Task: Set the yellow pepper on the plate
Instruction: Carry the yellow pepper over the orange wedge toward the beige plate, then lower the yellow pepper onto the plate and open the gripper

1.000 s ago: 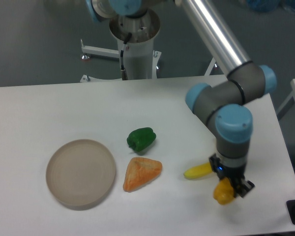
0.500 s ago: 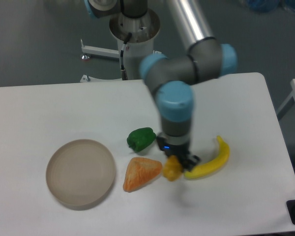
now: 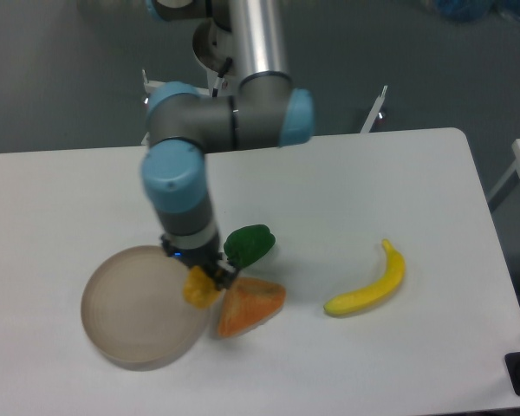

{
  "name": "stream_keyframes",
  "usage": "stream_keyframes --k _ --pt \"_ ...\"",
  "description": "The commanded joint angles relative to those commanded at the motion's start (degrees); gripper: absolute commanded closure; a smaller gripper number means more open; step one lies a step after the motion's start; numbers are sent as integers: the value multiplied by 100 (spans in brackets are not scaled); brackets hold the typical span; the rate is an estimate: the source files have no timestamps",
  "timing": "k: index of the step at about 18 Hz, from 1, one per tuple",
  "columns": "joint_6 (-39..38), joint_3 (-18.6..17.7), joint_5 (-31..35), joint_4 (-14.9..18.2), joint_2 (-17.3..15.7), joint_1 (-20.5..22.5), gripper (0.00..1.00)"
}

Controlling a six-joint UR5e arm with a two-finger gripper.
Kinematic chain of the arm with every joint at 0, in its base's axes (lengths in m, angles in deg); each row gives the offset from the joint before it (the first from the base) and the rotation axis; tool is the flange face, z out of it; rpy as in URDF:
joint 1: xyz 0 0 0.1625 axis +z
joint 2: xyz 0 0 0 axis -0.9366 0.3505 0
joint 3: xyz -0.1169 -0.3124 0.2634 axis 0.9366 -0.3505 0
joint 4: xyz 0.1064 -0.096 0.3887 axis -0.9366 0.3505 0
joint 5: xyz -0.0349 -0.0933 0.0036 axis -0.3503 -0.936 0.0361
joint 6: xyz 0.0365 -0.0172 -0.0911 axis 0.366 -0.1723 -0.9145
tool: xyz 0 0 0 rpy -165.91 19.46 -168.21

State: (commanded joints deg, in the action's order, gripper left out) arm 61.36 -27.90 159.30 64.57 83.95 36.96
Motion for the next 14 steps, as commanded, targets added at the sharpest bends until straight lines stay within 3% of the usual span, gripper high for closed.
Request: stream_keyframes --k 7,14 --pt "-870 -36 -18 -26 334 -344 44" --pt "-959 -27 -35 -35 466 -414 43"
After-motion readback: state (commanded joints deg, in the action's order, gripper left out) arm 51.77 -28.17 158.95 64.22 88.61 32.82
